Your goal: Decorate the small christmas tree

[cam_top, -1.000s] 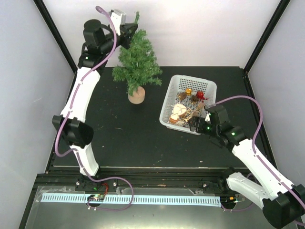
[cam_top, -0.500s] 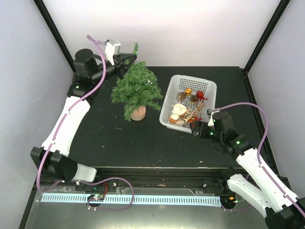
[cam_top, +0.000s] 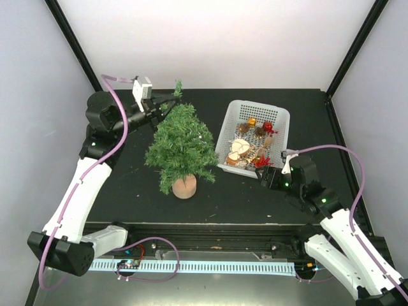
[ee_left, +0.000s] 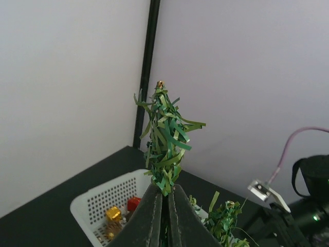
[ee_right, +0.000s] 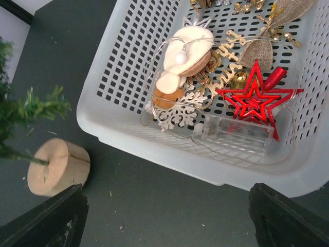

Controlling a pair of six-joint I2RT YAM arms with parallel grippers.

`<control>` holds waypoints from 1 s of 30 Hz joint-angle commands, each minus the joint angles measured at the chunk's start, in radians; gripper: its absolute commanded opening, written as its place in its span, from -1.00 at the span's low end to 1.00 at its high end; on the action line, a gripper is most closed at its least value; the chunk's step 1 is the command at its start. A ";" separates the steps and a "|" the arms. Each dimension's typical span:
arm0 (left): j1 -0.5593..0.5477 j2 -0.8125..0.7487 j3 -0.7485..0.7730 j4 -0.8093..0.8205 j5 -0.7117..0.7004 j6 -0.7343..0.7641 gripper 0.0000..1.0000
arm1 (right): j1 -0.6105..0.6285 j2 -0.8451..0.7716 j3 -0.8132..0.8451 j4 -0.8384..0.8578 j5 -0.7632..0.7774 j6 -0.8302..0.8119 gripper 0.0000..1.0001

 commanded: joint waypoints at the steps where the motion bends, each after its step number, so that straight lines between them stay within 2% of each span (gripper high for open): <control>1: -0.006 -0.063 -0.031 0.106 0.089 0.013 -0.97 | 0.001 -0.043 -0.015 -0.017 -0.013 0.021 0.72; 6: -0.006 -0.109 -0.101 0.123 0.186 0.039 -0.97 | 0.002 -0.075 -0.020 -0.038 -0.018 0.028 0.70; 15: -0.007 -0.190 -0.129 -0.004 0.202 0.127 -0.97 | 0.002 -0.115 -0.021 -0.060 -0.015 0.030 0.69; 21: -0.005 -0.238 -0.131 -0.102 0.152 0.197 -0.71 | 0.002 -0.109 -0.003 -0.054 -0.043 0.012 0.69; 25: 0.001 -0.270 -0.129 -0.189 0.074 0.245 -0.68 | 0.002 -0.107 0.033 -0.068 -0.057 -0.007 0.67; 30: 0.009 -0.309 -0.120 -0.267 0.061 0.287 -0.58 | 0.003 -0.093 0.094 -0.077 -0.094 -0.064 0.67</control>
